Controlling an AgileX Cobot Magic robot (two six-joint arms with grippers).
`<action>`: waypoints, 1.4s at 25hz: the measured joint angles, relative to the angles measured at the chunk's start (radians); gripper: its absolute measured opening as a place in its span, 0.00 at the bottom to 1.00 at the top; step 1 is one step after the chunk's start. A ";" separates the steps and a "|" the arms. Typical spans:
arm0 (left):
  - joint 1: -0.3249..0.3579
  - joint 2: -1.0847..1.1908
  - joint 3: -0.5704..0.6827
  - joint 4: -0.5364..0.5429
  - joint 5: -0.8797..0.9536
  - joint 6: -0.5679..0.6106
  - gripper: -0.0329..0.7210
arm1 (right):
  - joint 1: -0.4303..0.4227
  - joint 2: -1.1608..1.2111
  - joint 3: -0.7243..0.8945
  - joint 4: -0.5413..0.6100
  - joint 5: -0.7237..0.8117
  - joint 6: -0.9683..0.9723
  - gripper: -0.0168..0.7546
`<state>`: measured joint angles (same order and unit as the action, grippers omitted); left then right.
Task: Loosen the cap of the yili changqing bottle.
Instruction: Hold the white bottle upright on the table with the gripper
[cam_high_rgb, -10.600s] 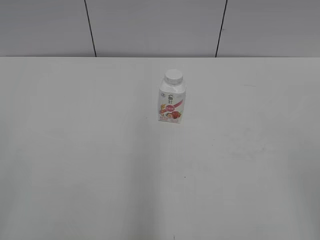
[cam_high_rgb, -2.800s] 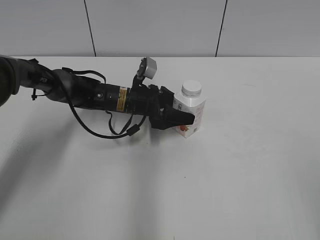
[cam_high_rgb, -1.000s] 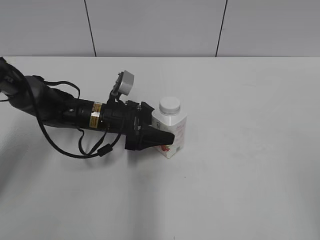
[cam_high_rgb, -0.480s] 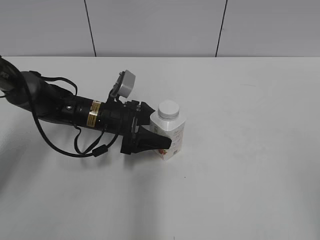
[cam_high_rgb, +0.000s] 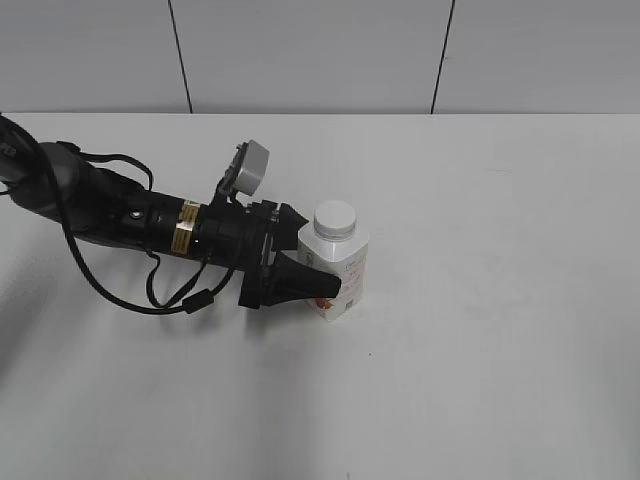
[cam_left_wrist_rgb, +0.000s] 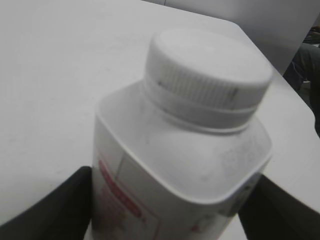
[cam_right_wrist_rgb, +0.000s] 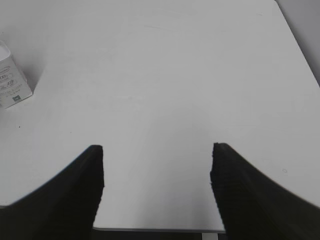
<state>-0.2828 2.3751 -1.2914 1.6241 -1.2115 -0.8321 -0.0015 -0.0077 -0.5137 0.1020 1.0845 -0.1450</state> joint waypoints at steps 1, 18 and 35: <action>0.000 0.000 0.000 -0.001 0.000 0.000 0.73 | 0.000 0.000 0.000 0.000 0.000 0.000 0.71; 0.000 -0.050 0.006 0.018 0.031 -0.001 0.72 | 0.000 0.000 0.000 0.000 0.000 0.000 0.71; 0.002 -0.005 0.006 -0.009 0.008 0.006 0.72 | 0.000 0.286 -0.071 0.061 -0.013 0.025 0.71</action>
<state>-0.2811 2.3697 -1.2859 1.6153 -1.2039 -0.8262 -0.0015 0.2779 -0.5847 0.1632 1.0716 -0.1196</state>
